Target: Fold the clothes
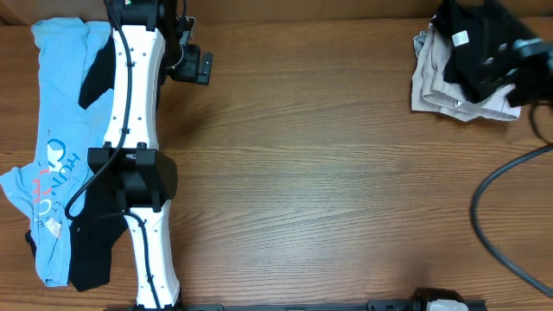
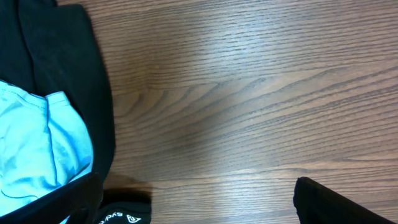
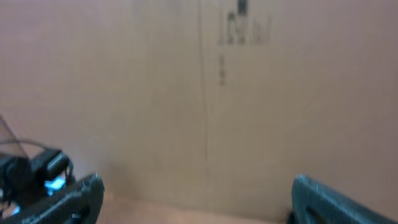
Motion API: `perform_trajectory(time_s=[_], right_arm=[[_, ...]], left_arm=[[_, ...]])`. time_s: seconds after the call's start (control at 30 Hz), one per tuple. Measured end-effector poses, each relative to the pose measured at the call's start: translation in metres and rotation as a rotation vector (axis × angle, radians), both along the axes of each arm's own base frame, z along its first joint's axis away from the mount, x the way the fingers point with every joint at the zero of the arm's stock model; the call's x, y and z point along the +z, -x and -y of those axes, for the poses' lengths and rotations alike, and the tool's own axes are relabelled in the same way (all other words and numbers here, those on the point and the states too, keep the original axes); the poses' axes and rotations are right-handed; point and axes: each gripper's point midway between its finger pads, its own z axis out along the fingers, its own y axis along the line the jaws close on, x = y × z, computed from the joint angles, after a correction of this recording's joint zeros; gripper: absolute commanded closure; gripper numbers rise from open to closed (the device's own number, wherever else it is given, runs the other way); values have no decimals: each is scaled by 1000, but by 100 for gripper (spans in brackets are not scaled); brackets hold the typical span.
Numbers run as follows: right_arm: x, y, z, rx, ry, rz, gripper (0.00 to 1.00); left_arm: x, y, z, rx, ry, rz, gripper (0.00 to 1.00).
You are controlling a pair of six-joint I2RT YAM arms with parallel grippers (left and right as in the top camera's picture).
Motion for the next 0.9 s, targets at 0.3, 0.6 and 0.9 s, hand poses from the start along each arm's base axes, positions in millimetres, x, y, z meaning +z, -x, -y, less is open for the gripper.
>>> perform_trajectory(time_s=[0.3, 0.6, 0.9], right_arm=[[-126, 7, -3, -5, -2, -26, 0], [-245, 43, -2, -18, 0, 47, 0], [-340, 52, -1, -24, -1, 58, 0]], left_arm=[[0, 0, 0, 0, 0, -1, 0], [0, 0, 0, 0, 0, 0, 0], [0, 0, 0, 0, 0, 0, 0]])
